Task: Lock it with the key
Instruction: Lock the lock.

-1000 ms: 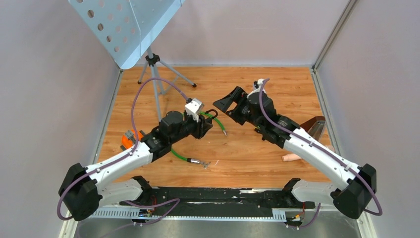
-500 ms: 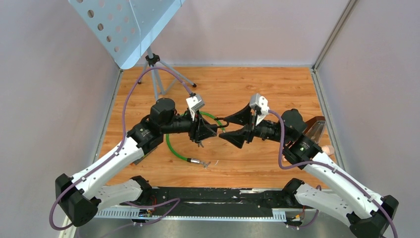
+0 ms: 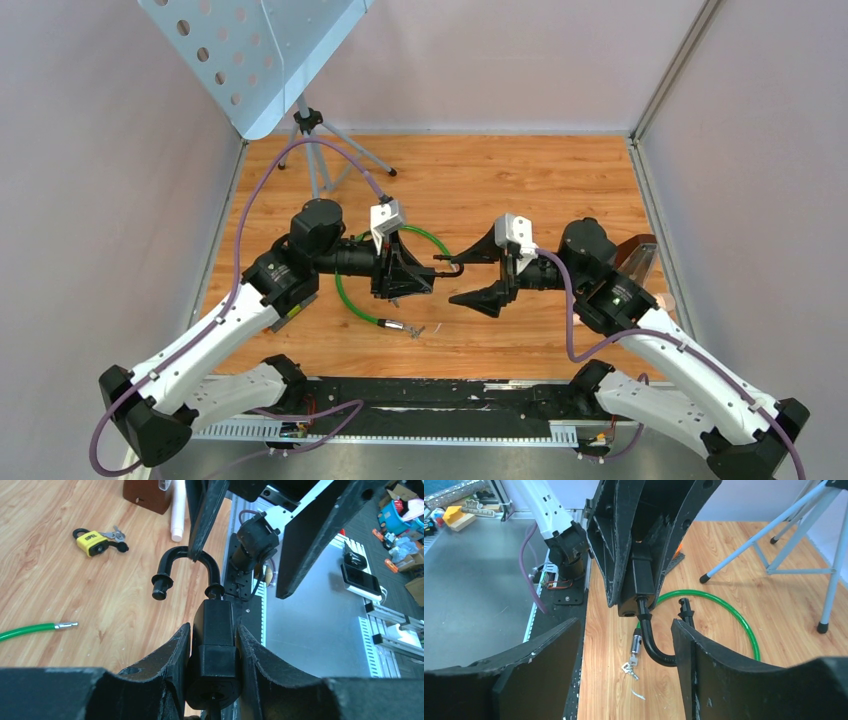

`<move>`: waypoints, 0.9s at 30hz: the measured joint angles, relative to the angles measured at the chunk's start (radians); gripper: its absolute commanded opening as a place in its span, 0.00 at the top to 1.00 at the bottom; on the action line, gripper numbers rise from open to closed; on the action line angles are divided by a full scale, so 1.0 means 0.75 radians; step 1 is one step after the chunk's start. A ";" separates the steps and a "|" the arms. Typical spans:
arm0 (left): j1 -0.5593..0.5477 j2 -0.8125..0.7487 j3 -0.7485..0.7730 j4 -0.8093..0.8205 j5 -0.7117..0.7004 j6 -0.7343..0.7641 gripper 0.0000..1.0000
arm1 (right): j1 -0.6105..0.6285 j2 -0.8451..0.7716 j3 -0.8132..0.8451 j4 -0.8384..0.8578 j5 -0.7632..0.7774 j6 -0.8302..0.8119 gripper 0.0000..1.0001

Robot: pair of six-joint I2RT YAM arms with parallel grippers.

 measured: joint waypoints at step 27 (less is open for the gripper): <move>0.011 -0.092 -0.010 0.108 -0.001 0.012 1.00 | -0.006 0.181 0.093 -0.064 0.025 0.481 0.52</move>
